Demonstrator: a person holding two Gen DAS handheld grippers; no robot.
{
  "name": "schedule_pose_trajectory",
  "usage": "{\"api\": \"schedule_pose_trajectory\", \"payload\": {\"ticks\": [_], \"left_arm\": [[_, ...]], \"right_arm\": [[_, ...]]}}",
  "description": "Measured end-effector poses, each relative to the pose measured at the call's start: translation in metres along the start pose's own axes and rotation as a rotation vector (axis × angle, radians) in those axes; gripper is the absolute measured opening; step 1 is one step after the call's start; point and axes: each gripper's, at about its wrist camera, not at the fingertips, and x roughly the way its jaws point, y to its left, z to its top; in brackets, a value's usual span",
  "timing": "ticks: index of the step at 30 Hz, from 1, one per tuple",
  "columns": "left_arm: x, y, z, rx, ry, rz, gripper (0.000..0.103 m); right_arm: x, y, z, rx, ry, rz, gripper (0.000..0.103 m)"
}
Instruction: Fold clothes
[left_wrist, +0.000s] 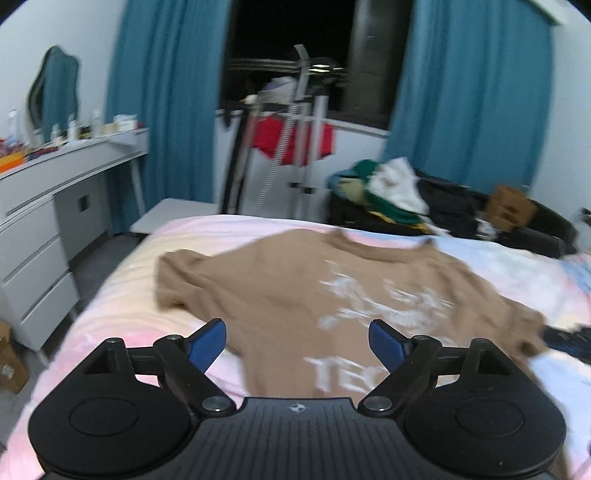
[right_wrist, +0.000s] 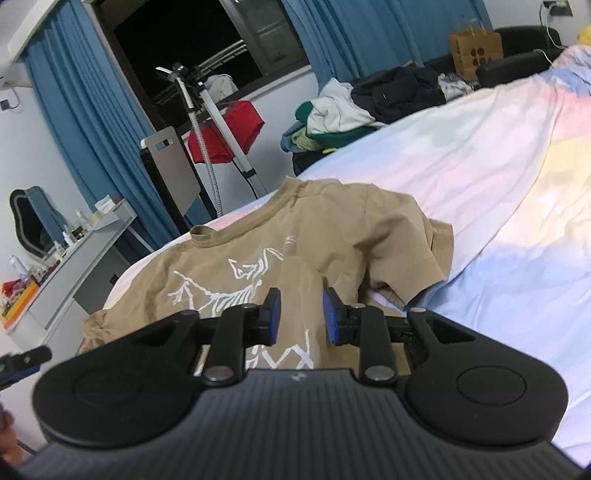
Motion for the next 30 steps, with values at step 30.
{"api": "schedule_pose_trajectory", "payload": {"ticks": [30], "left_arm": [[0.011, -0.020, -0.062, 0.000, -0.016, -0.113, 0.103]], "right_arm": [[-0.018, -0.028, 0.021, 0.120, -0.050, -0.001, 0.058]]}}
